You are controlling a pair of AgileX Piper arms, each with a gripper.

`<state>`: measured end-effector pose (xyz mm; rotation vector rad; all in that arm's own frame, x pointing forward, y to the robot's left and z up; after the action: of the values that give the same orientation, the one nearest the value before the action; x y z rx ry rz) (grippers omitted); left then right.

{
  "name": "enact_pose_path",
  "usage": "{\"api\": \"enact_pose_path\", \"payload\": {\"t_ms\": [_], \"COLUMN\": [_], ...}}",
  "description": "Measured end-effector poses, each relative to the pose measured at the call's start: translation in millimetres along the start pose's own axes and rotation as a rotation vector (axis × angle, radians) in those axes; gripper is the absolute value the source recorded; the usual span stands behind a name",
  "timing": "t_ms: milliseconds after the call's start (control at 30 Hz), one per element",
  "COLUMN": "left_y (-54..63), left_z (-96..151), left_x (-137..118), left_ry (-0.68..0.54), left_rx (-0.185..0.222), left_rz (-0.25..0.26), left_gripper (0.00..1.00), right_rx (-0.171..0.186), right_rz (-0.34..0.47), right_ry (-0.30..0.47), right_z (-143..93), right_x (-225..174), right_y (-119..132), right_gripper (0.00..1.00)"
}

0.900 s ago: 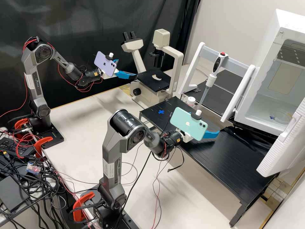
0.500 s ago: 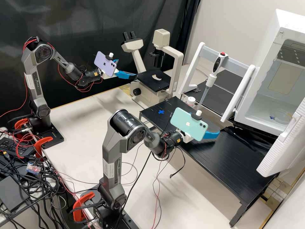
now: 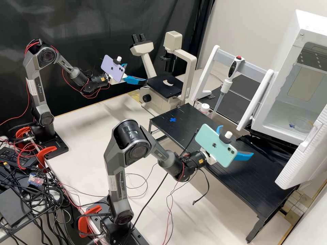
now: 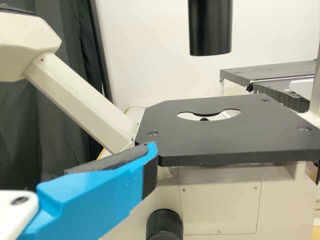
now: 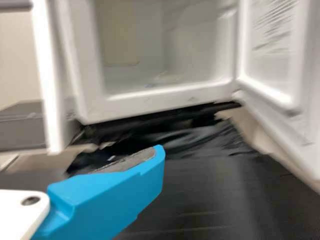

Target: Move the petri dish to the microscope

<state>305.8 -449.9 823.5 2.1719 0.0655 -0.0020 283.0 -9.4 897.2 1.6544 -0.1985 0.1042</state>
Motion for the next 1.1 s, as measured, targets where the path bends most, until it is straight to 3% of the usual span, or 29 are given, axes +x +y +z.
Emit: {"api": "enact_pose_path", "payload": {"t_ms": [233, 633, 833, 1100], "left_y": [0.0, 0.0, 0.0, 0.0], "left_z": [0, 0, 0, 0], "left_x": [0, 0, 0, 0], "left_ry": [0.000, 0.000, 0.000, 0.000], "left_rx": [0.000, 0.000, 0.000, 0.000], "left_rz": [0.000, 0.000, 0.000, 0.000], "left_gripper": [1.00, 1.00, 1.00, 1.00], "right_rx": [0.012, -0.002, -0.024, -0.093], "right_rz": [0.093, 0.124, 0.120, 0.050], "right_ry": [0.020, -0.041, -0.061, -0.059], "right_z": [-3, -10, -14, -22], "right_x": [35, 118, 163, 221], "right_y": [26, 59, 69, 64], "right_gripper": [1.00, 1.00, 1.00, 1.00]}}
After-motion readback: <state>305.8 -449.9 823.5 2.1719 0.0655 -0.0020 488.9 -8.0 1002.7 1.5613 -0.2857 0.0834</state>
